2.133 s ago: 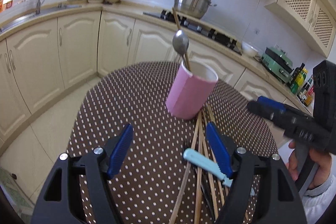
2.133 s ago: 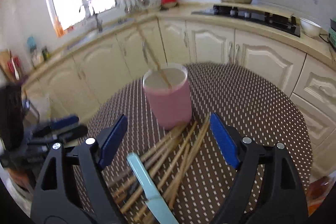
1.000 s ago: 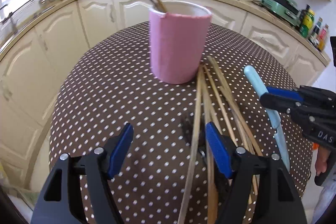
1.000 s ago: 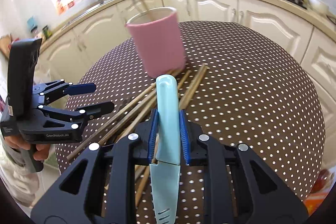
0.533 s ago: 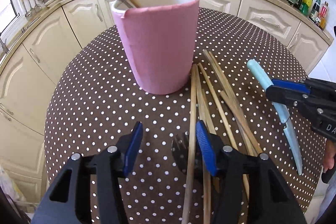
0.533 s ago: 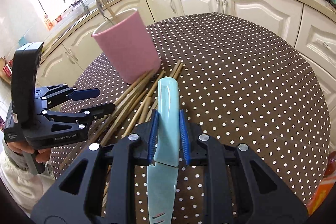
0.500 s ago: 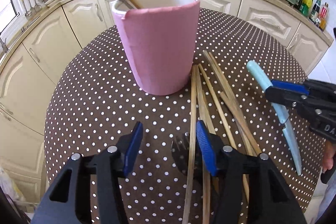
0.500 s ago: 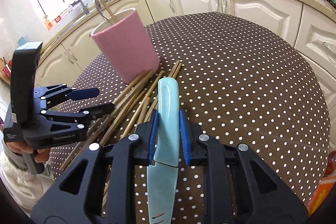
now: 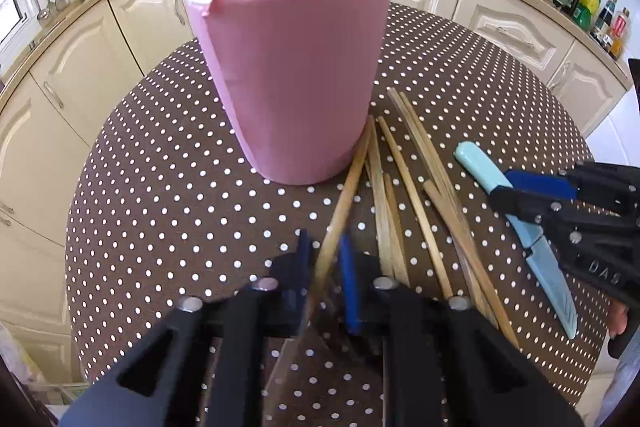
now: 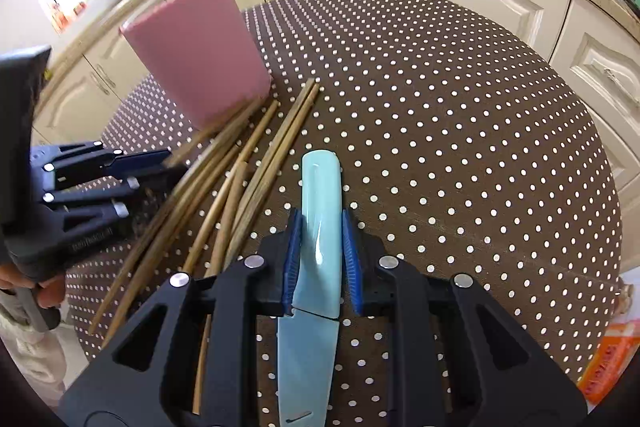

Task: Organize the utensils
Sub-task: 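Grasp another chopstick with the left gripper while the right gripper lifts the knife, then insert the knife and chopstick into the pink cup and open both grippers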

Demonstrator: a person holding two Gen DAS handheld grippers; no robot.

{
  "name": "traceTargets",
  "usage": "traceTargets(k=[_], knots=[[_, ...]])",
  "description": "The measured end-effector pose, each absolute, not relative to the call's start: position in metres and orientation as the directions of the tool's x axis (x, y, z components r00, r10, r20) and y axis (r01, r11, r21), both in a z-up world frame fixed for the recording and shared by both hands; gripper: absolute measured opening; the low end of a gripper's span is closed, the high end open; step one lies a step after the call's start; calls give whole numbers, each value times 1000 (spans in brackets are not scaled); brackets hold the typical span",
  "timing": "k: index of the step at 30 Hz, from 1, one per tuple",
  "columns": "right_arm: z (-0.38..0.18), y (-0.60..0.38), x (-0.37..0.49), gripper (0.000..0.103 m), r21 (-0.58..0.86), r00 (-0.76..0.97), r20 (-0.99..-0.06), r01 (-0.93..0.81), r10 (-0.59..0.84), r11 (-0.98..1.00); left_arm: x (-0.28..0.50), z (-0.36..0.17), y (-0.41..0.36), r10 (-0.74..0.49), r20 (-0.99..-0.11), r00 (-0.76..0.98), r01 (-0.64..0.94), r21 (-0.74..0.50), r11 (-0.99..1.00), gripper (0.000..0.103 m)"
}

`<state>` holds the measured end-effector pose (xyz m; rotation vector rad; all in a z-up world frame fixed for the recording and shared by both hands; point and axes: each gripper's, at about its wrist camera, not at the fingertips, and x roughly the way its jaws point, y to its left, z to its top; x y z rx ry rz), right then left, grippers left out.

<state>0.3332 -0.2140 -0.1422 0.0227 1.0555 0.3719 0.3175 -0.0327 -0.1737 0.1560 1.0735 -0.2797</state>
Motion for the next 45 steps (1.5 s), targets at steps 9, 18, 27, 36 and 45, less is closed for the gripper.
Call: traceTargets(k=[9,18,27,36,45], knots=[[-142,-185,347,22,39,365,-917,-322,162,946,288,-153,-18,-207,-846,492,314,-49,948,9],[-141,-169,356,21,6,340,-932,-340,129,940,243,-125,1,-343,-742,576,349,-156,924,6],[-97,-195,317,21,204,543,-754,-343,371,917,204,-80,18,-395,-541,743,346,-196,918,6],[-51,-215,284,21,291,656,-572,-399,492,870,183,-47,15,-436,-346,831,378,-224,898,6],[-8,-211,271,21,251,736,-448,-441,508,862,207,-35,6,-382,-288,878,330,-214,919,6]])
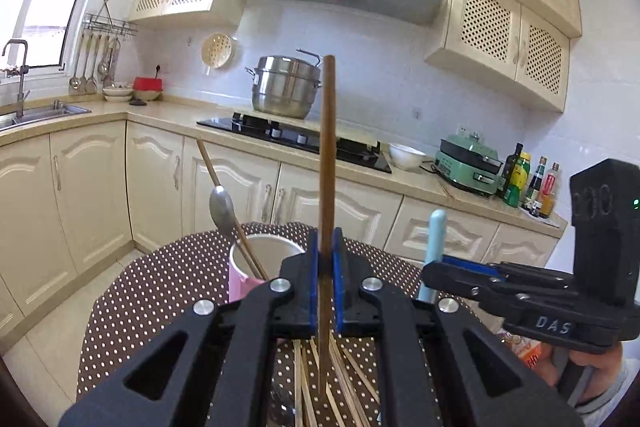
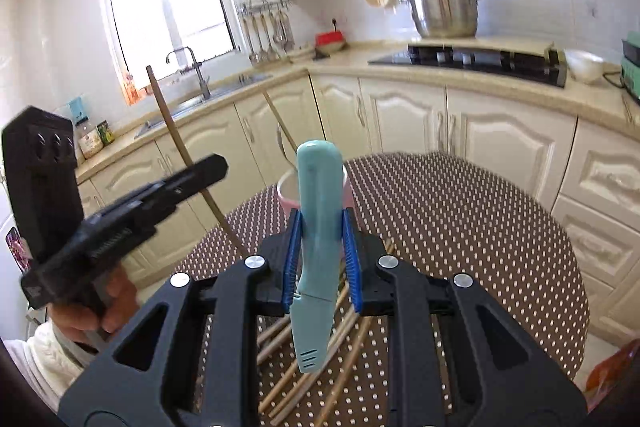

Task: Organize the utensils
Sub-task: 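Insert the knife and chopstick into the pink cup and open both grippers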

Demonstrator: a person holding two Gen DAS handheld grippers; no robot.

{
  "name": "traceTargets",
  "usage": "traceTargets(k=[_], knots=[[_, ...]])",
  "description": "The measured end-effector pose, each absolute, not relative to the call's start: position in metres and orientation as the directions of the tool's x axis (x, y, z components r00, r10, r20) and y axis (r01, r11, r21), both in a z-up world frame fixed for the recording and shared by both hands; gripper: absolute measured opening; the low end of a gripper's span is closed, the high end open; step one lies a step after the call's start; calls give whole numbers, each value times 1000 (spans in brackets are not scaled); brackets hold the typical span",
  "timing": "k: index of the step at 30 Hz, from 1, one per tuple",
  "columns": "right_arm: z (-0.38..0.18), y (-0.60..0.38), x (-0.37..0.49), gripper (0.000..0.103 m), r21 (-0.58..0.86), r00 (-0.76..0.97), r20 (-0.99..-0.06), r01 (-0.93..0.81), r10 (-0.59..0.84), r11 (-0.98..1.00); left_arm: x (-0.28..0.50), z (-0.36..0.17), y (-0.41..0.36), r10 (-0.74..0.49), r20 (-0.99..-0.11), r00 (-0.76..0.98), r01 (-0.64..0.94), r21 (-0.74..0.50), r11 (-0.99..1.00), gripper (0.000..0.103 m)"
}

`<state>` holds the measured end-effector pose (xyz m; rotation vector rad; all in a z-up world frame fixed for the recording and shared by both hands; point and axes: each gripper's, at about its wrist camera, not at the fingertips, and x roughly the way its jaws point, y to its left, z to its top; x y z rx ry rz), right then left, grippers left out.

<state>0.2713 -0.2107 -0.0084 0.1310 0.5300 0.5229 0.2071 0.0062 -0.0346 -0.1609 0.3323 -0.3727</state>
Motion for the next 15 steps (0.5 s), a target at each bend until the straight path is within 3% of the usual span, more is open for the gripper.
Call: traceTargets(k=[10,15], knots=[[35,-197,285,21,220,804,-317,-454,503,863,231,0,13,-333,-208,920,291,-206,934,6],[57,-185,298,21,186,834,-249,-457,492,870,232,27,20,-288,-104,952,264,-195,944,6]])
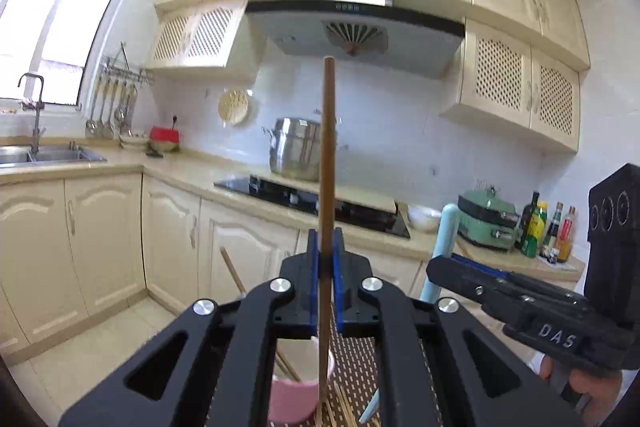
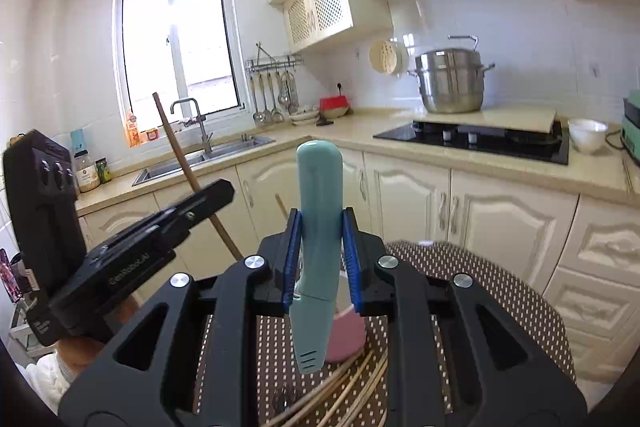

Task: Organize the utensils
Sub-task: 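Insert the knife and chopstick into the pink cup and open both grippers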

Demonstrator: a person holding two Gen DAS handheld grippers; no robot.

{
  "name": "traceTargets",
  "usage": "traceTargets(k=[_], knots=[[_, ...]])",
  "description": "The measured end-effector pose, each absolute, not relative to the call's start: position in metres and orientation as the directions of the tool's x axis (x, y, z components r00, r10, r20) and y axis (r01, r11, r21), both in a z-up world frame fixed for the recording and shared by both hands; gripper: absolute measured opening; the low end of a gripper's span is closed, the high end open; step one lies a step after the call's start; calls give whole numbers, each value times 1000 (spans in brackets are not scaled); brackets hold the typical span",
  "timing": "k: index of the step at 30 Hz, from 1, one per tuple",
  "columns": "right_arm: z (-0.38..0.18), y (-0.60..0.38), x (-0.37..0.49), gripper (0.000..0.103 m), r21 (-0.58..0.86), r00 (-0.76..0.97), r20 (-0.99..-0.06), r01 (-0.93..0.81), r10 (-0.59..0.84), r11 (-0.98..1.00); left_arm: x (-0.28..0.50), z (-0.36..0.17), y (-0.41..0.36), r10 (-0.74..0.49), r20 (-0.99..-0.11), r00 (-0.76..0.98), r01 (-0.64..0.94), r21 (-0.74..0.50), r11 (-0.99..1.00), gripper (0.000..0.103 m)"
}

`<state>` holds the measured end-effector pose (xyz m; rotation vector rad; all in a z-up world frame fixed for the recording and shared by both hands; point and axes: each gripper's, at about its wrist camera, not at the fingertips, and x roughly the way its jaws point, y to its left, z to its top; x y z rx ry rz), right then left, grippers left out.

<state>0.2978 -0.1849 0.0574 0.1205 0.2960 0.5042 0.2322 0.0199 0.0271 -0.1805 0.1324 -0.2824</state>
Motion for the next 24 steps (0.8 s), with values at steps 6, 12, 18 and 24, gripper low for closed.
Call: traceTargets(k=[6,12,18,24], knots=[[66,-176,319,21,152,875,-186,-424,447,893,248,37,22,-246,-67,967,229,-193,954,6],[55,-168,337,21,159,888,-180,-398,423,904,271,16,26,-219,-126,967,193,-193,962,6],[35,-162,351,21,175,878,-220,-394,425,902,285,-6,26,-223,-178,959,189,-190,963,6],[18,-158,357,21,192,862,-267,-390,431,900,289,-24,28,-269,-226,936,221,-217,951,6]])
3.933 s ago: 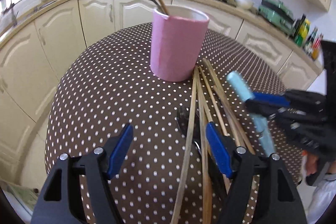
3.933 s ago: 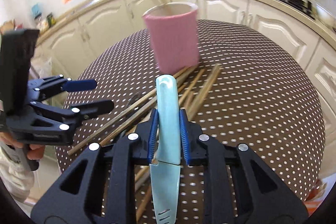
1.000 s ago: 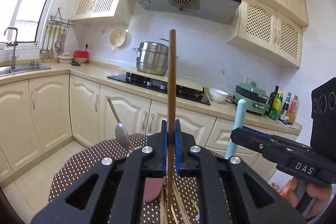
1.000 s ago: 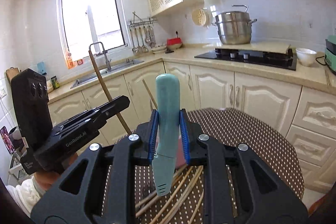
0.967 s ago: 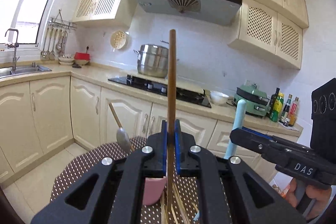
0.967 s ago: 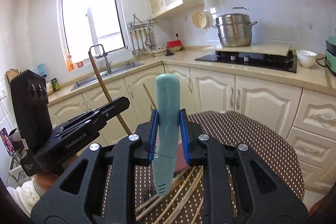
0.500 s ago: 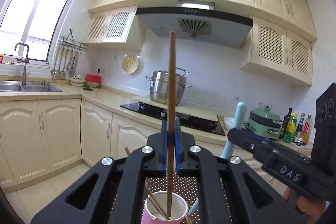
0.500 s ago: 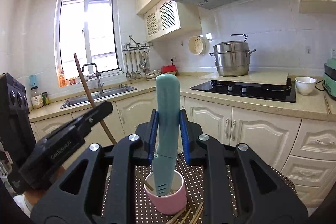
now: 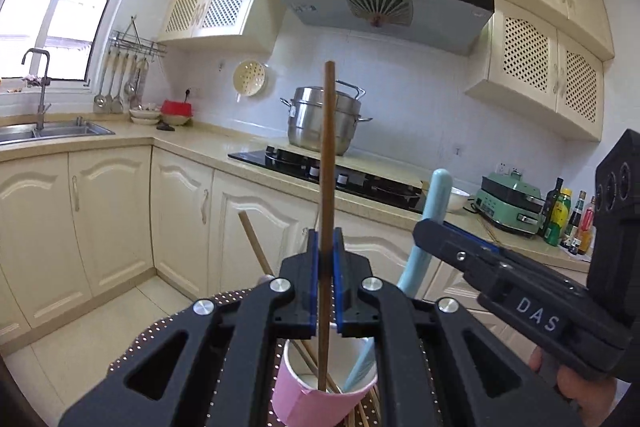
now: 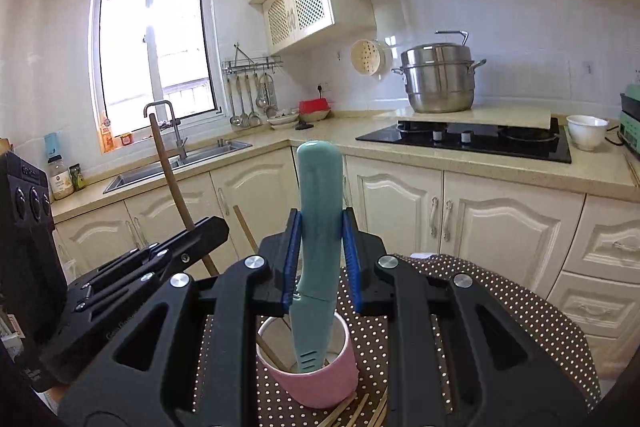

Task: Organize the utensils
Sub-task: 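Insert the knife and chopstick into the pink cup and open both grippers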

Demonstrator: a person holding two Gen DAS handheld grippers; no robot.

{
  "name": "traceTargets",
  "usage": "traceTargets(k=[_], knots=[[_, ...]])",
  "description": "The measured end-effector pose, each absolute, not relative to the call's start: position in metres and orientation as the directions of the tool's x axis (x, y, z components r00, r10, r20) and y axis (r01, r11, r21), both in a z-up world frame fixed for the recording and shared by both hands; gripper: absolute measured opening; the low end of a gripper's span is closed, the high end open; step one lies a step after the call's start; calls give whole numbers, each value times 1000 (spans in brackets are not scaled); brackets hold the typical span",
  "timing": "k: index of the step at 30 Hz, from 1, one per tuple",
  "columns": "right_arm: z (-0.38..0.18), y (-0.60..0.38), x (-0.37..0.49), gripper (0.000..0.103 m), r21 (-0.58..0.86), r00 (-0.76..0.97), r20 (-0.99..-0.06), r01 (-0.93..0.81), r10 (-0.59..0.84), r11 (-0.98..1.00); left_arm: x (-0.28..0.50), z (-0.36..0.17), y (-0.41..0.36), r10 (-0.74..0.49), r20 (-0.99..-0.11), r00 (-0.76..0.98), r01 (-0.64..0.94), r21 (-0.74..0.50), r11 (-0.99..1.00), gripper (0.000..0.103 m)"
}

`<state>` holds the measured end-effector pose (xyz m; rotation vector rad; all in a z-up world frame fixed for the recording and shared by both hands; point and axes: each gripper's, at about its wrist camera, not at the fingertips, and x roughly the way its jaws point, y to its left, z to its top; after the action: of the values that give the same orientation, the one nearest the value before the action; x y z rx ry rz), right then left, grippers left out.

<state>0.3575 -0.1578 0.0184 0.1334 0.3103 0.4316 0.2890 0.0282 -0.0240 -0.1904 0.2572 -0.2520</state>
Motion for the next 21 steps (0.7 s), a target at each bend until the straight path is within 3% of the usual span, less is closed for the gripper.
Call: traceTargets(k=[3,4,5,6,11,16,21], knots=[[11,-155,357,21,194,857,-285,-388,430,901,290,-29,28,-263,-249,932,217,-197,956,8],[9,-154,357,21,193,856,-290,-387,429,902,291,-30,28,-259,-263,929,212,-195,958,15],[7,-152,357,21,192,854,-295,-386,428,902,292,-32,29,-258,-283,924,207,-199,958,31],[5,-150,356,21,189,852,-303,-386,428,903,293,-33,30,-256,-294,921,201,-205,958,36],[-3,-145,355,21,186,845,-322,-385,426,904,289,-36,41,-256,-322,911,185,-233,955,51],[-9,-144,351,21,187,849,-326,-372,415,909,283,-37,54,-294,-322,900,191,-315,930,60],[-17,-145,349,21,190,849,-342,-356,402,915,275,-37,60,-243,-338,909,145,-291,946,61]])
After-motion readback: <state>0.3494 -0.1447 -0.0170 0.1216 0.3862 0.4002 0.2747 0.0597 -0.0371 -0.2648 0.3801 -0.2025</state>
